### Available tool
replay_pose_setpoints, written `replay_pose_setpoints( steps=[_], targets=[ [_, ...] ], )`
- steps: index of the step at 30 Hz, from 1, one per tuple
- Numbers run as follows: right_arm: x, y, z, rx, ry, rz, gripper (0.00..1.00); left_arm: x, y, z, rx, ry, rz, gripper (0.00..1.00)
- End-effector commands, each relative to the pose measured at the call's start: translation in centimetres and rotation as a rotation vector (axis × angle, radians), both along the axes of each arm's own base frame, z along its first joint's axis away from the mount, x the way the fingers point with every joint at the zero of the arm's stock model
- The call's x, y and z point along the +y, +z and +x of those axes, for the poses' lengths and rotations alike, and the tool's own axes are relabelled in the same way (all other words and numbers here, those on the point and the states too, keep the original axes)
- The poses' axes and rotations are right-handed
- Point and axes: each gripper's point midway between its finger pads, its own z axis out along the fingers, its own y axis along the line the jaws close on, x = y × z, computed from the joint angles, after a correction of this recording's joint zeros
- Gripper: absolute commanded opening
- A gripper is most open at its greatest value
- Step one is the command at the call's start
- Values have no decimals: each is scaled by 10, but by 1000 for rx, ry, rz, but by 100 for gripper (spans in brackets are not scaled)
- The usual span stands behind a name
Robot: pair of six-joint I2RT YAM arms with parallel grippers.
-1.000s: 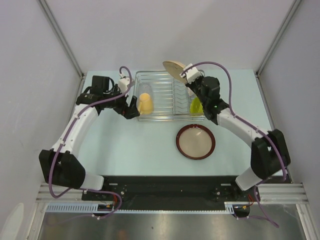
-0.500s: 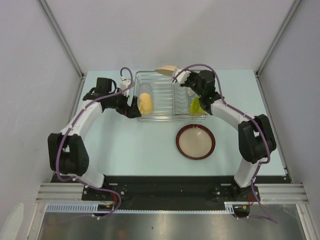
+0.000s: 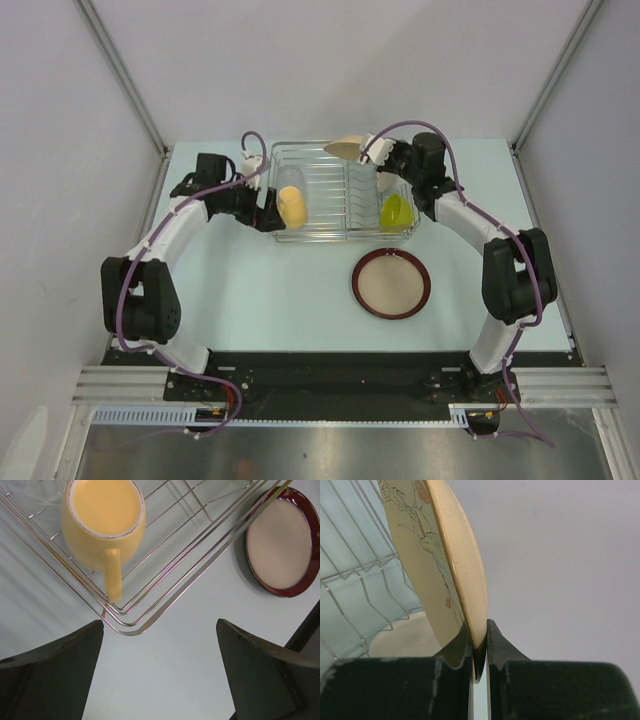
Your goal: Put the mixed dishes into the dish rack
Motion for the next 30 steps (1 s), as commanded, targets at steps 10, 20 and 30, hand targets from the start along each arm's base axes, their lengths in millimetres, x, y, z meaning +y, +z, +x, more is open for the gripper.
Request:
replay_pose_setpoints(
  steps=[10, 20, 30],
  targets=[
    [27, 80, -8, -187, 83, 125, 0, -9, 21, 8, -72, -24, -37, 100],
    [31, 50, 7, -141, 76, 149, 0, -9, 24, 11, -80, -24, -36, 100],
    [17, 36, 20, -125, 44, 163, 0, -9, 25, 14, -78, -23, -33, 100]
  ],
)
